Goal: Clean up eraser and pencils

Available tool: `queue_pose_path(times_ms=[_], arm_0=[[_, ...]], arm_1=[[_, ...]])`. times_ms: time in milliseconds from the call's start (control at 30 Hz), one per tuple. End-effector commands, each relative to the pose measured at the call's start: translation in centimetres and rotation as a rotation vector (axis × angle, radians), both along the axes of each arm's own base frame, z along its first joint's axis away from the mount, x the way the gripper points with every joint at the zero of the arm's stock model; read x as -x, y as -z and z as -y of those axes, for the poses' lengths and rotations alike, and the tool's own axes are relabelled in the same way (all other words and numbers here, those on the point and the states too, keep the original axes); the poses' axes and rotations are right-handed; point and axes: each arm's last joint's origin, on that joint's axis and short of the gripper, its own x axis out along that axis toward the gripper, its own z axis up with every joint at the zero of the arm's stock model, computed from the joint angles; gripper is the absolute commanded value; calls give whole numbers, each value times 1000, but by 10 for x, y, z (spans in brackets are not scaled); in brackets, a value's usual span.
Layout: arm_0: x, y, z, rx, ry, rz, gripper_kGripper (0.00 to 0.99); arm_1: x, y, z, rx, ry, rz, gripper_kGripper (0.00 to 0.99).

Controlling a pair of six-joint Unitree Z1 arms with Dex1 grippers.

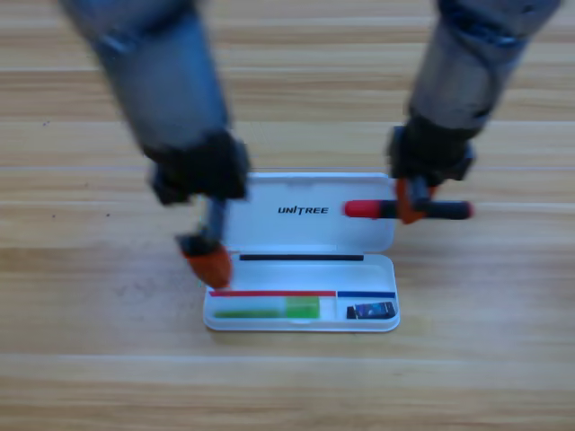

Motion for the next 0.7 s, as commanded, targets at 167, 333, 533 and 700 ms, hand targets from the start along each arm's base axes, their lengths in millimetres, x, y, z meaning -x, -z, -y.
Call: queue_pose_path(times_ms=[167,333,533,700], arm_0=[[-15,-23,-110,34,-128,6,989],[-24,-12,-129,26,-148,-27,990],[-25,2,-134,29,-154,-47,990],[-27,9,-134,24,-153,-52,990]], arm_1=[[23,63,-76,89,-89,-69,0],[21,76,-86,100,-88,-72,0],[18,85,-93,100,-74,-72,0],[15,90,-96,107,-71,-63,0]])
